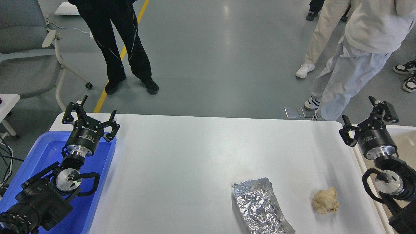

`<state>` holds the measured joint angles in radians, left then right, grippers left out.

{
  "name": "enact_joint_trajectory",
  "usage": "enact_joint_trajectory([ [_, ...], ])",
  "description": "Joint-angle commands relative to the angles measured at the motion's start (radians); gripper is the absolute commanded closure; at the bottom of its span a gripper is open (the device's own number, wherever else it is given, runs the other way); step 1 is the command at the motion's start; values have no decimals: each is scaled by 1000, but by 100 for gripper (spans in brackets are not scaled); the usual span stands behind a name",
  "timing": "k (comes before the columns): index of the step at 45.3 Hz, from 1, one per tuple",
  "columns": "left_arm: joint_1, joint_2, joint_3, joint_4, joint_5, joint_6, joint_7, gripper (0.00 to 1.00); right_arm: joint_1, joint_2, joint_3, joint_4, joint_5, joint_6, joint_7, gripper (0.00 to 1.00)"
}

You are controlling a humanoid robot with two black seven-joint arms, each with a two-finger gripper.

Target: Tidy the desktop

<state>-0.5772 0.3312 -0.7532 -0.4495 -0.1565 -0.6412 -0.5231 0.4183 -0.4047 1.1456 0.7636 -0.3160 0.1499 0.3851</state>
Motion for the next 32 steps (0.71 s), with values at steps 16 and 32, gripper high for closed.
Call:
enact_joint_trajectory([
  [16, 0, 0, 0, 0, 0, 0, 0, 0, -3, -29, 2, -18, 0, 2, 0, 1],
  [32, 0, 0, 0, 0, 0, 0, 0, 0, 2, -82, 0, -21, 2, 2, 0, 1],
])
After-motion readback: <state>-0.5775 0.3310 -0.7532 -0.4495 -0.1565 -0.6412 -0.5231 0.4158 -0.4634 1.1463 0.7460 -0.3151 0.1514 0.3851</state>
